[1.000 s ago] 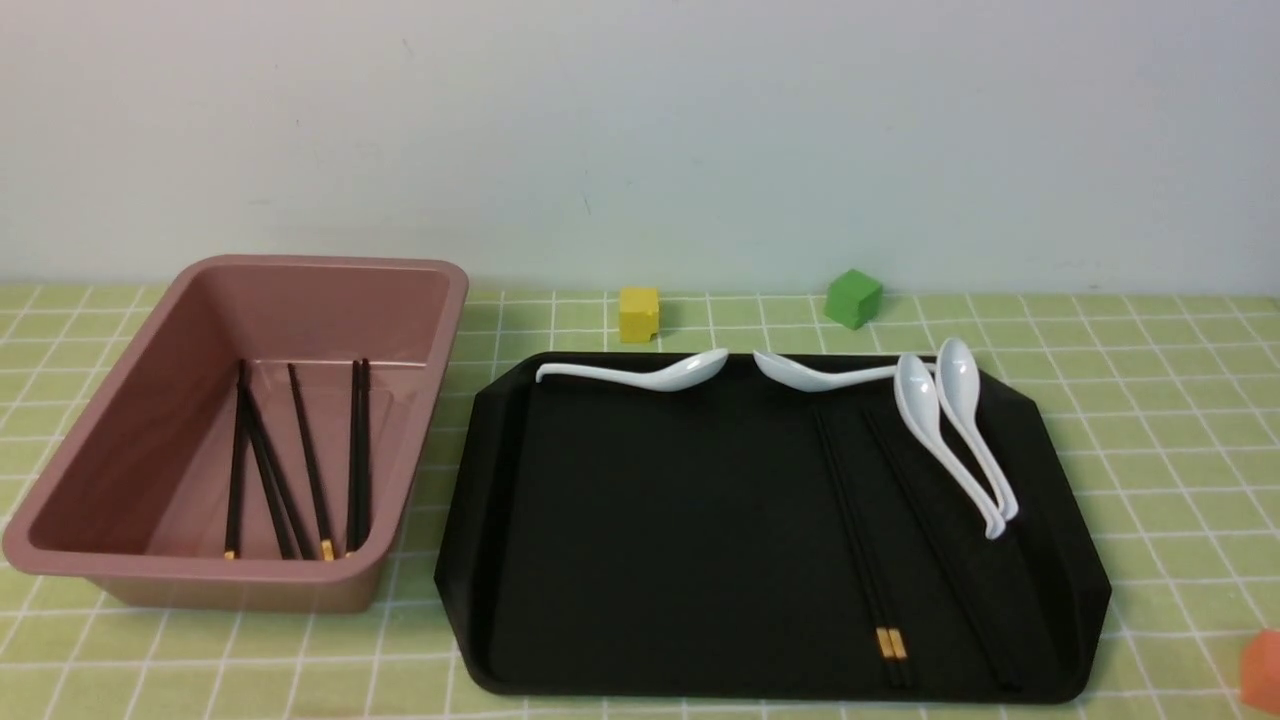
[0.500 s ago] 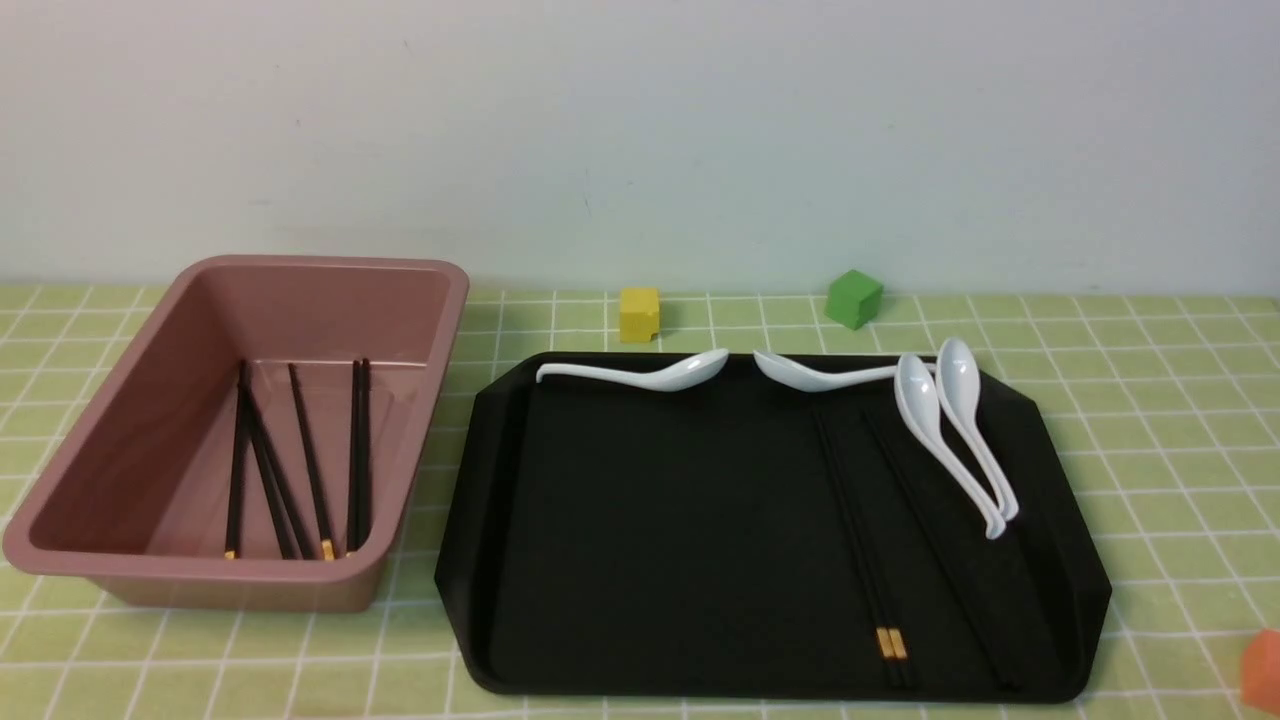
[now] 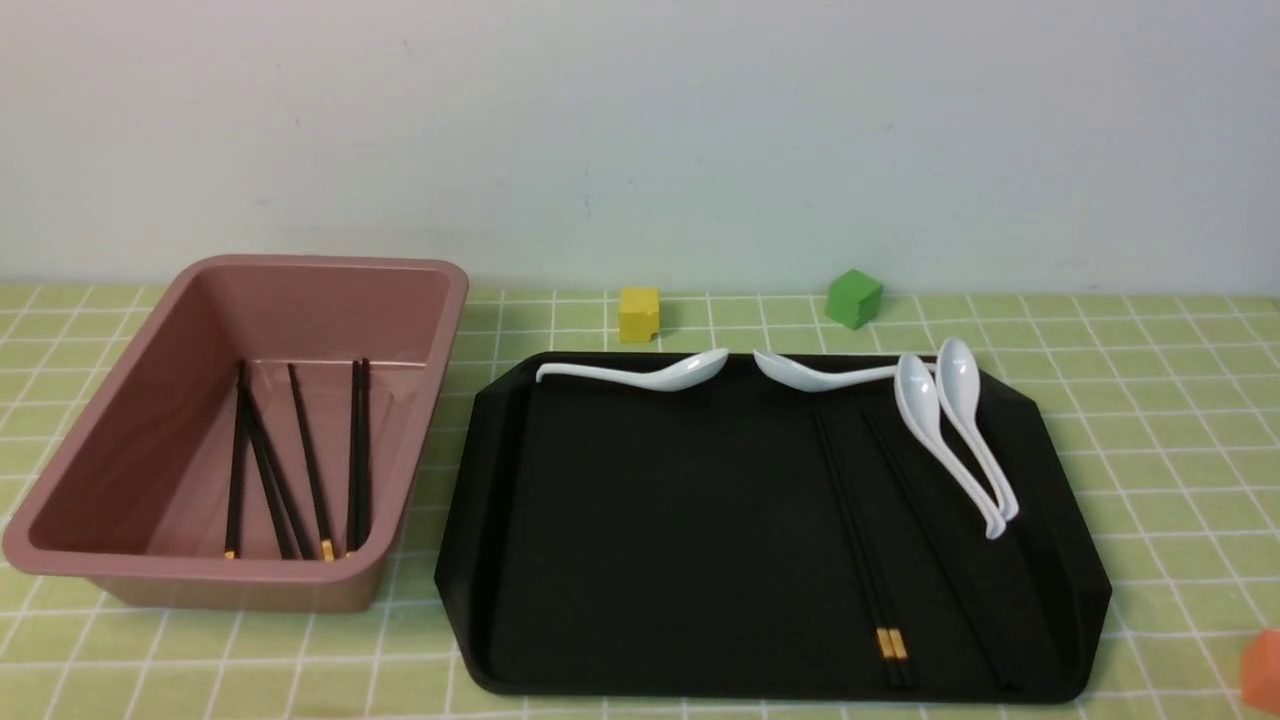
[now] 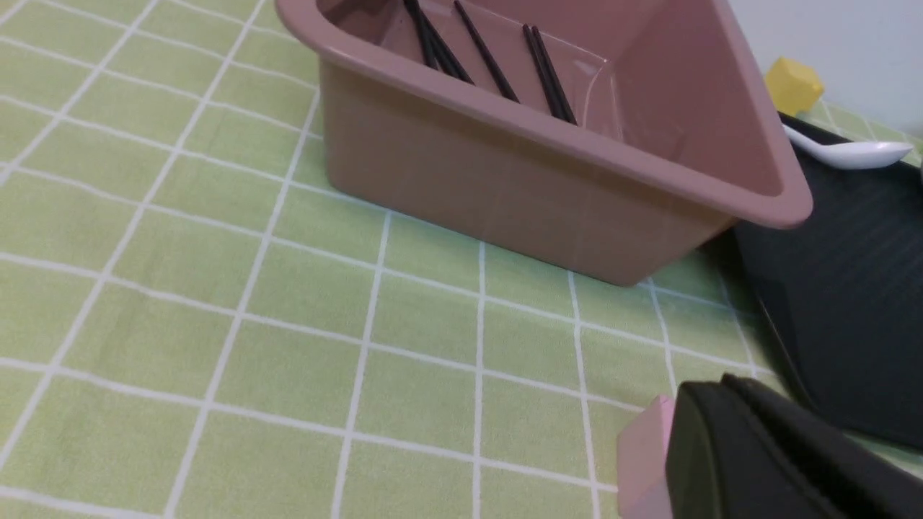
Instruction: On green tablecloth take chopsticks from black tray and put them in box.
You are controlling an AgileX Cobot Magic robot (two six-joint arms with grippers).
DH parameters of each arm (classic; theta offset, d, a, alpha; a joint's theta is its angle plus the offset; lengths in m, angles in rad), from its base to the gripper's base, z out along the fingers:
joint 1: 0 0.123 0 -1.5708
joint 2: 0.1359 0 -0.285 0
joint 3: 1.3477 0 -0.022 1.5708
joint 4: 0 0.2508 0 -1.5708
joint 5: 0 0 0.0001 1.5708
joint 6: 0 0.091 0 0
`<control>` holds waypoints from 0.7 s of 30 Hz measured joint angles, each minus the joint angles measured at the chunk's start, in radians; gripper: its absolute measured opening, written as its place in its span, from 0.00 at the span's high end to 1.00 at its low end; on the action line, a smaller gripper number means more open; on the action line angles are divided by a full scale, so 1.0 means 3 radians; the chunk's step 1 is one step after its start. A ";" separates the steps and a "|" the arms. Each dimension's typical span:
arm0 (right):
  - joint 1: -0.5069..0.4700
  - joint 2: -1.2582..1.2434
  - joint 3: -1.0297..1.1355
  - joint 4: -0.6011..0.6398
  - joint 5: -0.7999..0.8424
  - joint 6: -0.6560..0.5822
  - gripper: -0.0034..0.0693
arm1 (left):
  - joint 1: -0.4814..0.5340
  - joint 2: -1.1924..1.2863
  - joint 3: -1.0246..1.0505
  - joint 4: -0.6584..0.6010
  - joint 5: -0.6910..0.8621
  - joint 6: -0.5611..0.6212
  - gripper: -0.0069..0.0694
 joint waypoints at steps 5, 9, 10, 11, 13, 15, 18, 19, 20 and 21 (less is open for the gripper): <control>0.0000 0.0000 0.0000 0.0000 0.0000 0.0000 0.62 | 0.0000 0.0000 0.0000 0.0000 -0.0003 0.0000 0.91; 0.0000 0.0000 0.0000 0.0000 0.0000 0.0000 0.62 | 0.0000 0.0000 0.0000 0.0000 -0.0003 0.0000 0.91; 0.0000 0.0000 0.0000 0.0000 0.0000 0.0000 0.62 | 0.0000 0.0000 0.0000 0.0000 -0.0003 0.0000 0.91; 0.0000 0.0000 0.0000 0.0000 0.0000 0.0000 0.62 | 0.0000 0.0000 0.0000 0.0000 -0.0003 0.0000 0.91; 0.0000 0.0000 0.0000 0.0000 0.0000 0.0000 0.62 | 0.0000 0.0000 0.0000 0.0000 -0.0003 0.0000 0.91; 0.0000 0.0000 0.0000 0.0000 0.0000 0.0000 0.62 | 0.0000 0.0000 0.0000 0.0000 -0.0003 0.0000 0.91; 0.0000 0.0000 0.0000 0.0000 0.0000 0.0000 0.62 | 0.0000 0.0000 0.0000 0.0000 -0.0003 0.0000 0.91; 0.0000 0.0000 0.0000 0.0000 0.0000 0.0000 0.62 | 0.0000 0.0000 0.0000 0.0000 -0.0003 0.0000 0.91; 0.0000 0.0000 0.0000 0.0000 0.0000 0.0000 0.62 | 0.0000 0.0000 0.0000 0.0000 -0.0003 0.0000 0.91; 0.0000 0.0000 0.0000 0.0000 0.0000 0.0000 0.62 | 0.0000 0.0000 0.0000 0.0000 -0.0003 0.0000 0.91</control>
